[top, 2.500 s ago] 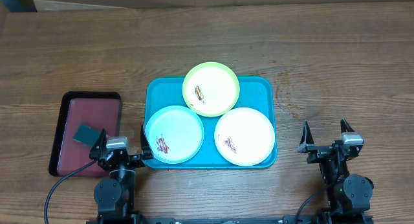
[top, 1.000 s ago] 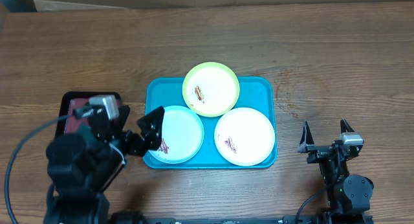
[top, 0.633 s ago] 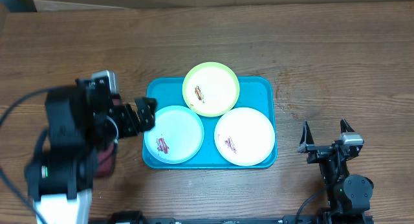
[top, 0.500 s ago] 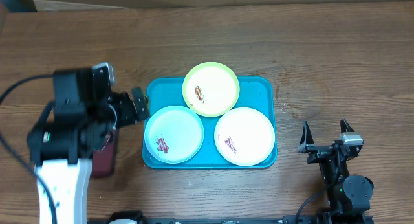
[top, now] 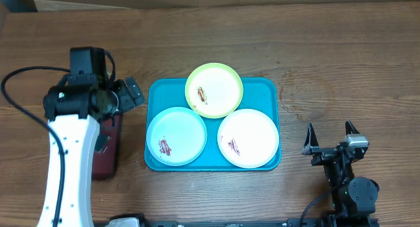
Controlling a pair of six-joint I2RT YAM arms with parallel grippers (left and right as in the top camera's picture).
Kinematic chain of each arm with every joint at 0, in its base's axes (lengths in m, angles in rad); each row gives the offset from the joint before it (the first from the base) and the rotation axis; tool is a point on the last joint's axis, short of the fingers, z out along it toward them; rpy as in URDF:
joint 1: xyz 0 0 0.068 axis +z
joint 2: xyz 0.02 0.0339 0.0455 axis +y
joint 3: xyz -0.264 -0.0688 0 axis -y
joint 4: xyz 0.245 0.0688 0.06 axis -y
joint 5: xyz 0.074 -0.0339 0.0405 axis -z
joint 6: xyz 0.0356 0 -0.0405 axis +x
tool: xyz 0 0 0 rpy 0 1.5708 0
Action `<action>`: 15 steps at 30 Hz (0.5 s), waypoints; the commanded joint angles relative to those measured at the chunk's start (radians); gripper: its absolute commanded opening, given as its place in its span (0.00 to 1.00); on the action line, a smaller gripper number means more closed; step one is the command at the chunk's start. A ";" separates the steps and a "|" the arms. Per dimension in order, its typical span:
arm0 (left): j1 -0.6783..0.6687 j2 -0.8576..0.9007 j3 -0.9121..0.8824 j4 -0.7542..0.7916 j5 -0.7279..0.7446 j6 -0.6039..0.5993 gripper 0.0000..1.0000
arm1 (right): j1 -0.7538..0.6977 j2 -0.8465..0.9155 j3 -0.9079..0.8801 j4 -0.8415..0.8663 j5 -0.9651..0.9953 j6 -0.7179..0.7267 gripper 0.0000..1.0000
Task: Clean dirty plates on tray and stack at the side
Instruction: 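Move the left gripper over the water tray and lower to the sponge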
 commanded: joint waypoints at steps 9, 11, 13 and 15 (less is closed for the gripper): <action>0.183 0.237 0.018 0.000 -0.029 -0.085 1.00 | -0.006 -0.008 -0.010 0.005 0.002 0.004 1.00; 0.214 0.276 0.018 0.000 -0.029 -0.085 1.00 | -0.006 -0.008 -0.010 0.005 0.002 0.004 1.00; 0.239 0.311 0.018 0.002 -0.030 -0.085 1.00 | -0.006 -0.008 -0.010 0.005 0.002 0.004 1.00; 0.272 0.356 0.018 0.005 -0.027 -0.085 1.00 | -0.006 -0.008 -0.010 0.005 0.002 0.004 1.00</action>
